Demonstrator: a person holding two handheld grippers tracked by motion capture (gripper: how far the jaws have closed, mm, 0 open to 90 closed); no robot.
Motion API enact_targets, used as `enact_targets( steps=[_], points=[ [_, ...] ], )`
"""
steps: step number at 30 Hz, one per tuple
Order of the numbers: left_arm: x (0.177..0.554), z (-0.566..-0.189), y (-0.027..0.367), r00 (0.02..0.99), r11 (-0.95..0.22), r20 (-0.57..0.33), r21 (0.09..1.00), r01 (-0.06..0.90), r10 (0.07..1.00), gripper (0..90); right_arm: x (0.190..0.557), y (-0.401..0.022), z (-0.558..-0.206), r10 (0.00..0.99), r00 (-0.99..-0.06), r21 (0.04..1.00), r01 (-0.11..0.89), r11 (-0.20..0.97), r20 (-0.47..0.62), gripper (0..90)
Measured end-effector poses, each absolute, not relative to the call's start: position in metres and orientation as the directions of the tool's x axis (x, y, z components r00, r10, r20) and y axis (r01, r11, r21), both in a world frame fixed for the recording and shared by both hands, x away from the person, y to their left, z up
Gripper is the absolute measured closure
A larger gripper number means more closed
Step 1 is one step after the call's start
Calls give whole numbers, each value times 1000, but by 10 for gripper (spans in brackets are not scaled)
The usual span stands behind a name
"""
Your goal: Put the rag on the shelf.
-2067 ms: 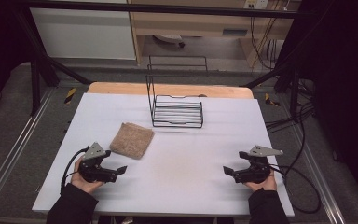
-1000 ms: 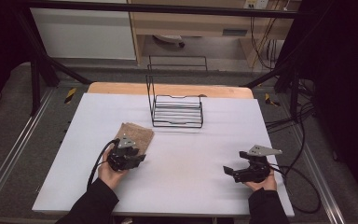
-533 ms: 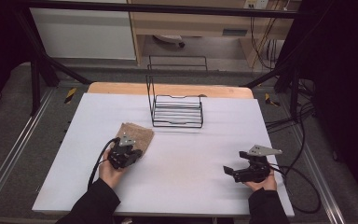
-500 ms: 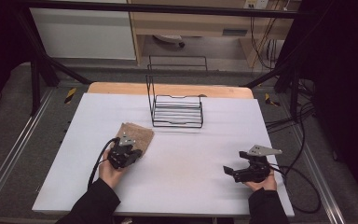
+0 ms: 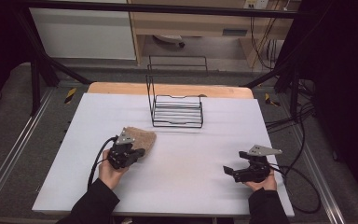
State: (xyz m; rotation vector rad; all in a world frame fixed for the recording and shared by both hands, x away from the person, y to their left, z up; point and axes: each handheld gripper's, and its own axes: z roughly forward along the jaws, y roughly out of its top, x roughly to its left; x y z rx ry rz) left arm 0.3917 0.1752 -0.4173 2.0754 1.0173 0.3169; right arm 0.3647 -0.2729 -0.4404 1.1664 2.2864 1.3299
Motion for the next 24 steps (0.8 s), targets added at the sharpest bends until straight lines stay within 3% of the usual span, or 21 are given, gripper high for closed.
enact_targets(
  steps=[10, 20, 22, 24],
  points=[
    [375, -415, 131, 702, -381, -177, 736, 559, 690, 876, 364, -273, -440, 744, -647, 817, 514, 262, 168, 21],
    [382, -422, 93, 723, -391, -193, 734, 555, 664, 865, 364, -273, -440, 741, -650, 819, 510, 263, 167, 28],
    [385, -426, 93, 727, -391, -212, 728, 563, 653, 836, 364, -273, -440, 740, -651, 820, 509, 262, 168, 30],
    [384, -426, 96, 729, -388, -221, 727, 566, 648, 750, 364, -273, -440, 741, -649, 820, 511, 259, 170, 31]
  ],
)
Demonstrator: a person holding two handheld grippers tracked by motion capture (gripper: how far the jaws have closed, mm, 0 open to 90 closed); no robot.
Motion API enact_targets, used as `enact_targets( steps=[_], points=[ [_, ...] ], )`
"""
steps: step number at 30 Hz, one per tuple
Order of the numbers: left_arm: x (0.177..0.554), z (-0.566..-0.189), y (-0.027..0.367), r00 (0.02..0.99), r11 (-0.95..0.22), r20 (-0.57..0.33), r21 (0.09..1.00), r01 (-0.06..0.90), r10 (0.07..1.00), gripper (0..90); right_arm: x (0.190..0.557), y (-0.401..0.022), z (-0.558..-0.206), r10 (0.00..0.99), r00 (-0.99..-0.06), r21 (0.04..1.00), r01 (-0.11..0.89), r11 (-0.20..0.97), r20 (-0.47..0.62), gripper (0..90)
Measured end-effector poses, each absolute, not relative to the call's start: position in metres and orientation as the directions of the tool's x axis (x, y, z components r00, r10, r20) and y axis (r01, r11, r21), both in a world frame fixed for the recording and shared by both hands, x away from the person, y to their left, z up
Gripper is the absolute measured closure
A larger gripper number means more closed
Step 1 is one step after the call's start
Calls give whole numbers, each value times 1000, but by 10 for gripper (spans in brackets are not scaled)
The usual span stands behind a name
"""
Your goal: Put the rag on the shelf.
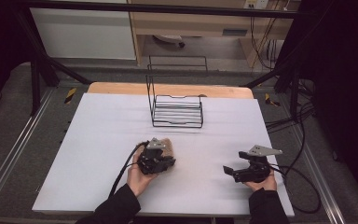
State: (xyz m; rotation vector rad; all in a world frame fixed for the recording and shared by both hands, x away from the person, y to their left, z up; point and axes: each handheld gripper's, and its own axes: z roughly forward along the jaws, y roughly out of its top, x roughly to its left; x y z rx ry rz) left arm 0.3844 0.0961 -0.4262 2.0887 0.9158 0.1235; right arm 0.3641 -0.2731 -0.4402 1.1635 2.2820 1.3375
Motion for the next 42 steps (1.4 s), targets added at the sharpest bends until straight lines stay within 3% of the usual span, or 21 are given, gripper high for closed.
enact_targets(
  steps=[7, 13, 17, 28, 37, 42],
  points=[
    [374, -409, 137, 707, -392, -157, 740, 546, 690, 540, 364, -272, -440, 744, -643, 819, 517, 247, 181, 34],
    [360, -416, 178, 655, -399, -116, 711, 580, 746, 456, 363, -269, -440, 749, -634, 812, 532, 239, 195, 41],
    [350, -427, 193, 638, -388, -146, 686, 616, 756, 451, 363, -262, -439, 749, -633, 813, 532, 236, 197, 51],
    [352, -441, 186, 643, -401, -153, 667, 628, 751, 634, 362, -221, -432, 736, -654, 823, 507, 255, 175, 120],
    [352, -445, 185, 651, -416, -161, 651, 635, 742, 798, 360, -176, -431, 689, -698, 817, 505, 280, 195, 231],
    [351, -445, 184, 656, -417, -158, 657, 628, 738, 837, 357, -154, -433, 674, -713, 817, 496, 293, 192, 340]
  ],
)
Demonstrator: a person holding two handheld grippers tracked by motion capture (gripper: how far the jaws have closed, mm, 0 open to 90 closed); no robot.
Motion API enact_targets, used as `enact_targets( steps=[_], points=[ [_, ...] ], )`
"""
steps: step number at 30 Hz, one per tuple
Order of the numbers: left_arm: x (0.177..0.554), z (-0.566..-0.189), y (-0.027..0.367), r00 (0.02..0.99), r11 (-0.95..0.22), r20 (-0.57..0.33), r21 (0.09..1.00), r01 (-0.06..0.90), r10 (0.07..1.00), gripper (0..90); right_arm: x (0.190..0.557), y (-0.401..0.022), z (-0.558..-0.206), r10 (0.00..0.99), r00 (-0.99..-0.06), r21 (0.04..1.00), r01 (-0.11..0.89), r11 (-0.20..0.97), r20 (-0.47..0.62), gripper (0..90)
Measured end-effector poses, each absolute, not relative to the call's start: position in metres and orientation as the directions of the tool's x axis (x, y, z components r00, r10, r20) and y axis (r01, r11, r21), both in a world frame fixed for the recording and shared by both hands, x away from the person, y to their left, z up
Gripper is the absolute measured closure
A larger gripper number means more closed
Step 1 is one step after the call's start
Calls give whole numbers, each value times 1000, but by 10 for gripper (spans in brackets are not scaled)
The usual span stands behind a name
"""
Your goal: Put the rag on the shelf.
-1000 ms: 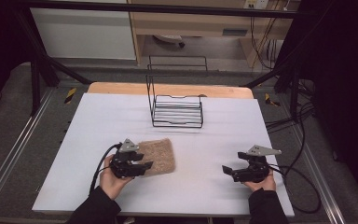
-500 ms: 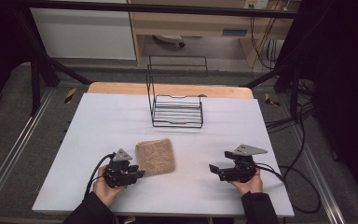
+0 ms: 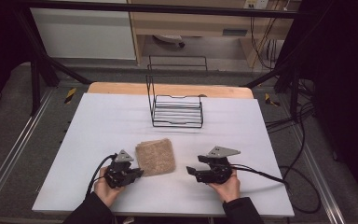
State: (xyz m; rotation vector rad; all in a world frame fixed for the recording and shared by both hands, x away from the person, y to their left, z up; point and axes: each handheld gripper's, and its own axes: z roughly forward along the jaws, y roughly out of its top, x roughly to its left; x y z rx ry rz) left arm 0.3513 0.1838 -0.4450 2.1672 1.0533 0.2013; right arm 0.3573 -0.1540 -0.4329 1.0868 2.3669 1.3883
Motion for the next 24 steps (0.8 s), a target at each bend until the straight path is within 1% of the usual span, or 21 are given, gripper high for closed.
enact_targets(
  steps=[3, 5, 10, 13, 16, 18, 21, 22, 24],
  points=[
    [352, -445, 184, 659, -419, -154, 661, 623, 737, 843, 358, -139, -435, 674, -709, 811, 509, 288, 206, 405],
    [352, -445, 184, 657, -415, -152, 666, 619, 738, 842, 359, -129, -438, 681, -705, 801, 516, 303, 197, 445],
    [352, -447, 185, 653, -406, -157, 671, 621, 741, 819, 362, -111, -441, 690, -693, 789, 536, 300, 209, 555],
    [351, -447, 185, 653, -406, -160, 668, 624, 740, 825, 364, -103, -443, 694, -686, 777, 552, 301, 218, 587],
    [351, -447, 184, 654, -409, -159, 665, 625, 740, 838, 367, -96, -446, 700, -671, 762, 579, 291, 243, 604],
    [352, -446, 184, 653, -408, -163, 663, 628, 739, 847, 369, -92, -450, 703, -670, 759, 581, 295, 240, 613],
    [352, -446, 185, 655, -410, -166, 661, 629, 737, 854, 370, -88, -454, 708, -664, 753, 587, 297, 238, 658],
    [352, -446, 185, 653, -407, -169, 660, 631, 738, 856, 371, -86, -455, 708, -665, 755, 585, 295, 239, 684],
    [352, -446, 185, 650, -403, -173, 660, 634, 740, 857, 372, -84, -457, 705, -665, 752, 590, 293, 248, 768]
  ],
)
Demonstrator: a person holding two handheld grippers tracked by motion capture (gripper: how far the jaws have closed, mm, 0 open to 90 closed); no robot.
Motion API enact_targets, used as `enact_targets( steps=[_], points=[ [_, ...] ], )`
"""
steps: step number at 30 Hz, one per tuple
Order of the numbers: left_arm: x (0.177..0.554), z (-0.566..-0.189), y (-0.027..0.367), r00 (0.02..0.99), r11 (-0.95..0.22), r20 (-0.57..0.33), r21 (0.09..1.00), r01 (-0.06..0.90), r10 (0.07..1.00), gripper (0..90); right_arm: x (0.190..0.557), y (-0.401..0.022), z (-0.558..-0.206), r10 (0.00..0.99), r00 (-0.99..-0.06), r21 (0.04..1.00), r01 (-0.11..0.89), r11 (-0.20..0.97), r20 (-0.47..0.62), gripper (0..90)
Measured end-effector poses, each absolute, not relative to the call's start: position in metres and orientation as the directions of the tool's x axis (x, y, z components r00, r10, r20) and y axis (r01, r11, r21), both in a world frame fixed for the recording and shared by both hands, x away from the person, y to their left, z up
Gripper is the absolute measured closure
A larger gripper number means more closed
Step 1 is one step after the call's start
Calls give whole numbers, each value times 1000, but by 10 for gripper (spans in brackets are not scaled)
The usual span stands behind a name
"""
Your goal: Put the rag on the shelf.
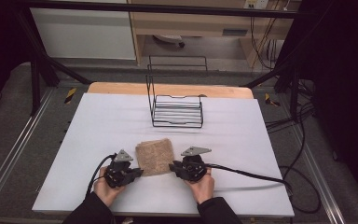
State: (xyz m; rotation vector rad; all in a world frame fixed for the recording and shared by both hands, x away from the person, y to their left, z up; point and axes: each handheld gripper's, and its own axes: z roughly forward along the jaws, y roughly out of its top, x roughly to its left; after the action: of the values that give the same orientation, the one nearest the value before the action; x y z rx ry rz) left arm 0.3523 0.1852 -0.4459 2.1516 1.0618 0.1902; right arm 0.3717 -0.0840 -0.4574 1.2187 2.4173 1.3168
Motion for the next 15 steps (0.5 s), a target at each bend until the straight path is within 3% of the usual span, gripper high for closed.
enact_targets(
  steps=[3, 9, 15],
  points=[
    [352, -445, 185, 646, -392, -184, 663, 638, 741, 857, 372, -84, -457, 700, -667, 751, 592, 292, 254, 857],
    [345, -438, 182, 672, -377, -217, 689, 619, 708, 824, 373, -93, -440, 696, -676, 749, 586, 309, 243, 877],
    [360, -417, 196, 633, -325, -168, 743, 585, 756, 532, 381, -102, -429, 699, -688, 724, 582, 371, 195, 873]
  ],
)
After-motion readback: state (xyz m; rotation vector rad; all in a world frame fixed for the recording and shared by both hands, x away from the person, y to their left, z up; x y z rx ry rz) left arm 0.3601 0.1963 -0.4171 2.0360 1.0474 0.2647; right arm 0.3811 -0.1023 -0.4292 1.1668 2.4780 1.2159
